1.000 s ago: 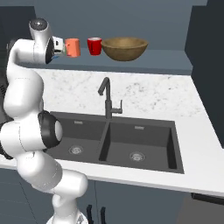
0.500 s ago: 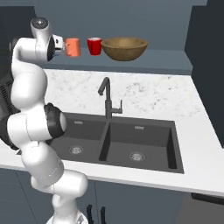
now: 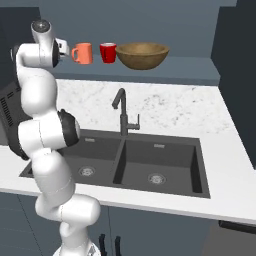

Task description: Gather all objects into one cabinet and sort the glasses and bowls to opposite sides.

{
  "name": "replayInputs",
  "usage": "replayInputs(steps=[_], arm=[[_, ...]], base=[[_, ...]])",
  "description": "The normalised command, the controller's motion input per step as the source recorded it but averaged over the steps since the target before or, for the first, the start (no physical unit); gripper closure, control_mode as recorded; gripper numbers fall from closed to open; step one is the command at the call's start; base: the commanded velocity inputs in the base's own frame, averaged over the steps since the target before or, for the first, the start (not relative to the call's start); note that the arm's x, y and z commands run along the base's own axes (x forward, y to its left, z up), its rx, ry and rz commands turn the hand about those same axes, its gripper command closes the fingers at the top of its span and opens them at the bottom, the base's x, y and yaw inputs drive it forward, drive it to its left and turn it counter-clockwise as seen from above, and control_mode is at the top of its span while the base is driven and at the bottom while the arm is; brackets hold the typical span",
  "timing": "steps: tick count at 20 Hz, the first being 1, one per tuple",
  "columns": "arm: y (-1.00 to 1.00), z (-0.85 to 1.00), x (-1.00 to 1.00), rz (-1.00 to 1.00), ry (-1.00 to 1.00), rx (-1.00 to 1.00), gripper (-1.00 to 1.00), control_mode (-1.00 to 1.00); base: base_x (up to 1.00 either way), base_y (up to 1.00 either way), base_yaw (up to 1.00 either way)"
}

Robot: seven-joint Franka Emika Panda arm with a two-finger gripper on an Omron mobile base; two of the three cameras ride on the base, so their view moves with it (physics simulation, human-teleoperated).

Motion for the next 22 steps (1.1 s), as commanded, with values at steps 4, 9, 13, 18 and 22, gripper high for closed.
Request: replayInputs(steps=[4,9,13,18,22], arm=[[0.34,0.0,0.33,0.0,0.0,0.0,1.0,-1.0],[0.17,0.0,0.09,0.0,0.0,0.0,-1.0,-1.0],[0.0,0.0,-0.01,0.0,0.0,0.0,-1.0,-1.0],[-0.11,0.0,-0.34,-0.05,0.0,0.0,-1.0,-1.0],[-0.29,0.0,-0.75,-0.12,0.0,0.0,-1.0,-1.0]], base=[[0.0,0.0,0.0],[0.0,0.0,0.0],[0.0,0.0,0.0],[0.0,0.0,0.0],[0.0,0.0,0.0]])
